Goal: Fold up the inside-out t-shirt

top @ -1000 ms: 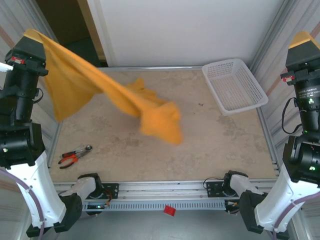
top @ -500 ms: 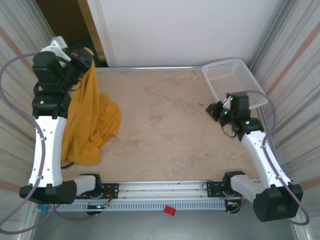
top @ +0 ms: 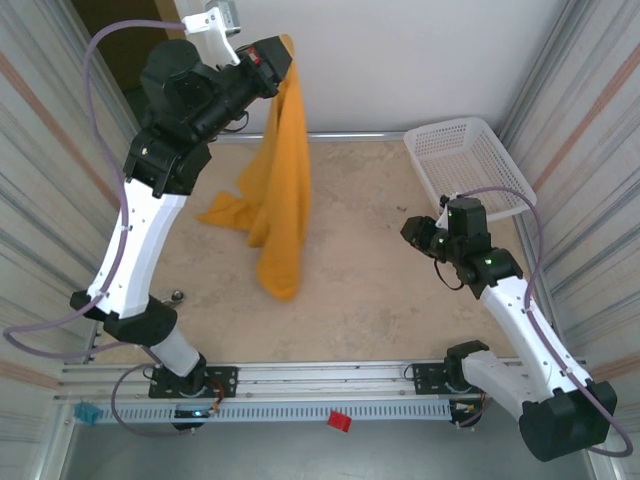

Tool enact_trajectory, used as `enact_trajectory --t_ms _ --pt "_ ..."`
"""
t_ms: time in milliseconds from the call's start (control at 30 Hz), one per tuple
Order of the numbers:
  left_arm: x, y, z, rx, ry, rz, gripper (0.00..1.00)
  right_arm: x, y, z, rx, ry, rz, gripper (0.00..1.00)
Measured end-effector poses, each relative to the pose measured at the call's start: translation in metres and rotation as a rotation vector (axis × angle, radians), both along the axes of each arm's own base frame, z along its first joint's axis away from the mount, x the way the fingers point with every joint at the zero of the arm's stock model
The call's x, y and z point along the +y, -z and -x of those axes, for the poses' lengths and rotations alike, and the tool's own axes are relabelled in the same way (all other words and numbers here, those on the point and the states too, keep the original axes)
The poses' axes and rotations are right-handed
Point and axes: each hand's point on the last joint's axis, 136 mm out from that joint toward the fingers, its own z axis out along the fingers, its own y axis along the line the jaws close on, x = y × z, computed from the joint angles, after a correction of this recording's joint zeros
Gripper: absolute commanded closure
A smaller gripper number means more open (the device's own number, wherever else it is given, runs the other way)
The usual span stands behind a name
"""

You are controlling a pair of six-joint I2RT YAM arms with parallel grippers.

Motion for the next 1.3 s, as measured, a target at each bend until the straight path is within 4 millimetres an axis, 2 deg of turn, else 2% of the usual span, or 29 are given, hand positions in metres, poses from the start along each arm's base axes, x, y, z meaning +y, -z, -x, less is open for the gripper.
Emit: enact_trajectory --t_ms 100,167,267,433,533,600,700,733,867,1000,1167,1300 --pt "0.015 0.011 -0.01 0.016 -0.107 -0.047 1.0 -0.002 -0.001 -0.002 -0.007 0.005 0.006 0.56" --pt "0.029 0.034 -0.021 0.056 -0.187 -0.093 1.0 -0.001 0.0 -0.002 -0.002 0.002 0.006 0.48" --pt "0.055 0.101 -0.037 0.181 -0.295 -0.187 1.0 0.005 0.011 0.001 0.023 -0.018 0.009 0.39" --pt "0.103 0.252 -0.057 0.47 -0.438 -0.371 1.0 0.026 0.059 0.022 0.145 -0.089 0.036 0.33" --pt "0.127 0.317 -0.054 0.603 -0.493 -0.469 1.0 0.032 0.088 0.037 0.218 -0.106 0.065 0.32" --pt "0.138 0.341 -0.05 0.652 -0.513 -0.507 1.0 0.032 0.105 0.042 0.264 -0.107 0.084 0.31" --pt "0.149 0.348 -0.045 0.67 -0.532 -0.512 1.0 0.03 0.128 0.043 0.325 -0.092 0.117 0.32" --pt "0.152 0.347 -0.044 0.668 -0.538 -0.508 1.0 0.031 0.134 0.043 0.341 -0.091 0.125 0.33" --pt "0.167 0.33 -0.039 0.634 -0.572 -0.469 1.0 0.04 0.164 0.042 0.41 -0.124 0.182 0.48" --pt "0.178 0.322 -0.04 0.616 -0.594 -0.439 1.0 0.052 0.193 0.047 0.484 -0.176 0.251 0.52" --pt "0.181 0.329 -0.04 0.63 -0.587 -0.436 1.0 0.065 0.196 0.036 0.47 -0.192 0.294 0.52" --pt "0.182 0.333 -0.04 0.641 -0.58 -0.433 1.0 0.065 0.197 0.036 0.482 -0.188 0.323 0.58"
